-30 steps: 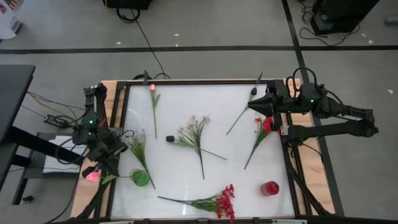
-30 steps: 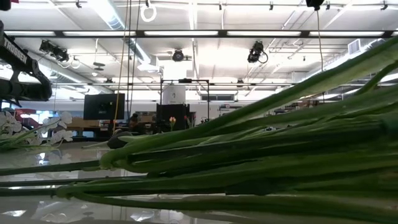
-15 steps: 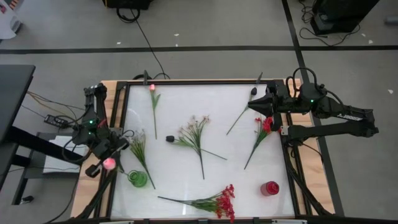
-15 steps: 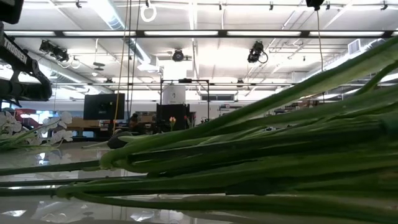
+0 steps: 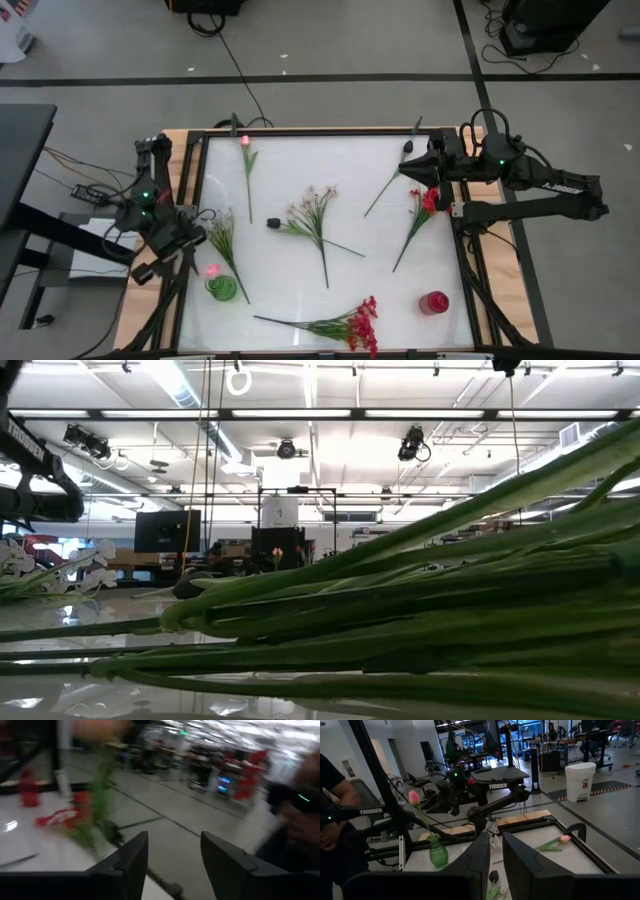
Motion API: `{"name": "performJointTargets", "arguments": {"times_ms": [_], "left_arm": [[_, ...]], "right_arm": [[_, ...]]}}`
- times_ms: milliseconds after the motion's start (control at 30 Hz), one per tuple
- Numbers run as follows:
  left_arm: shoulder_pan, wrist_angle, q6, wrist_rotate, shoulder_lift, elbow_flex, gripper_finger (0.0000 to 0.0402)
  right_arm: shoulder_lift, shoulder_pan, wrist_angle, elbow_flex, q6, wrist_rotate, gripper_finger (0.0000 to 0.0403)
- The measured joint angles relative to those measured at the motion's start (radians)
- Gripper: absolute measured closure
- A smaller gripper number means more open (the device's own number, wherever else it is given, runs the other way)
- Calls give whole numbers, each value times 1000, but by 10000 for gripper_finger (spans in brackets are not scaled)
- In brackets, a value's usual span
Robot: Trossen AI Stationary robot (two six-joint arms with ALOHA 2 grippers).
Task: Sort flowers into vase by color
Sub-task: Put the pink flower into the green vase
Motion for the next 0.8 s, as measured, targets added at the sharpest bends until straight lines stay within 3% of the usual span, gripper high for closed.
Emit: {"name": "performJointTargets", "arguments": {"times_ms": [100,233,467,567,800], "left_arm": [[0,-139,8,25,0,77,208],[0,-374,-32,-33,0,215,207],[0,-660,-375,-148,0,401,211],[0,-710,-532,-180,0,438,222],[1,-699,-564,-435,10,462,257]], "right_arm": [[0,0,0,0,0,0,341],[0,0,0,0,0,0,341],[0,0,0,0,0,0,341],[0,0,0,0,0,0,341],[0,0,0,0,0,0,341]]}}
